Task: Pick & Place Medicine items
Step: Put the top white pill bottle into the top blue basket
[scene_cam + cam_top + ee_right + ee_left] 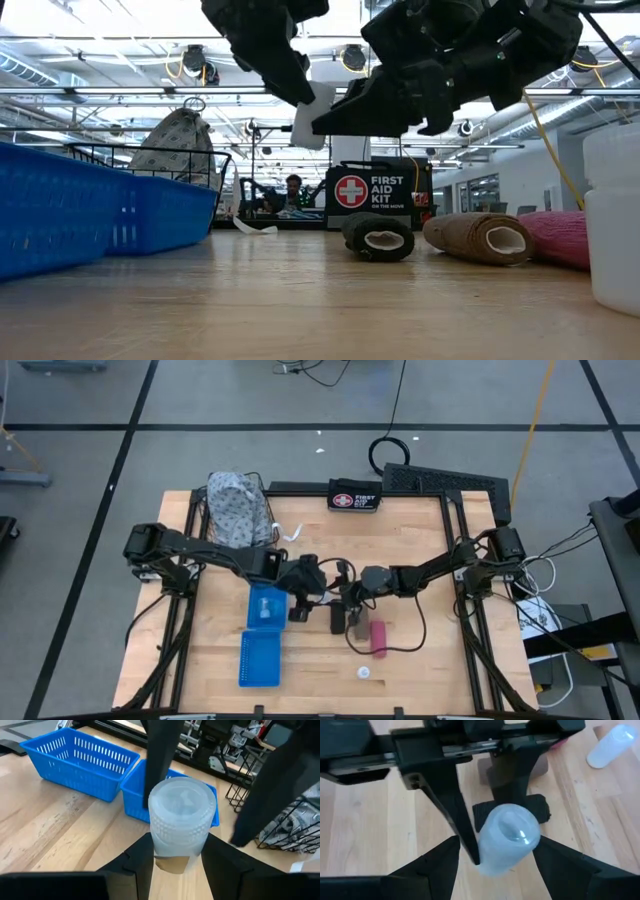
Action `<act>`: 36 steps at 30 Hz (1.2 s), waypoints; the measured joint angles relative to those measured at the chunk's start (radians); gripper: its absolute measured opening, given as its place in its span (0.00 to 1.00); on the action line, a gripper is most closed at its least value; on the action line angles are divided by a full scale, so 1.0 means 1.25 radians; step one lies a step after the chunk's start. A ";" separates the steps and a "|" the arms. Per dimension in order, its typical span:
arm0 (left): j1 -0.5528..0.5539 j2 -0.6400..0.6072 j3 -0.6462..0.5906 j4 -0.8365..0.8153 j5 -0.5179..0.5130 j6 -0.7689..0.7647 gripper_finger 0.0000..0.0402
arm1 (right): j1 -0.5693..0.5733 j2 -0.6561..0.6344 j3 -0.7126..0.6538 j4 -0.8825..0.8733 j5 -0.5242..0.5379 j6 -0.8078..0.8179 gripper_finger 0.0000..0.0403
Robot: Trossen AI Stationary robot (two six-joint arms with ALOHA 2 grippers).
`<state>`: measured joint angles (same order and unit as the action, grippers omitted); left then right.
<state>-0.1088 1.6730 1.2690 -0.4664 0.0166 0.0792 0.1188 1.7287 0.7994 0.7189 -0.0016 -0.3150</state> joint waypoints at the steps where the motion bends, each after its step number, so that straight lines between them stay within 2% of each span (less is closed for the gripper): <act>1: 0.000 0.000 0.000 0.000 0.001 0.000 0.63 | 0.000 0.000 0.000 -0.003 0.001 0.003 0.34; 6: 0.000 0.000 0.000 0.001 -0.002 0.001 0.63 | -0.002 0.000 0.000 -0.004 0.000 0.003 0.34; 15: -0.026 0.000 0.026 0.003 -0.056 0.034 0.63 | -0.006 0.000 0.000 -0.016 0.000 0.011 0.34; 36: -0.040 0.009 0.026 -0.004 -0.053 0.010 0.63 | -0.006 0.000 0.000 -0.034 -0.003 0.015 0.34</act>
<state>-0.1593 1.6840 1.3010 -0.4717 -0.0498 0.0916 0.1108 1.7290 0.7994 0.6765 -0.0051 -0.2966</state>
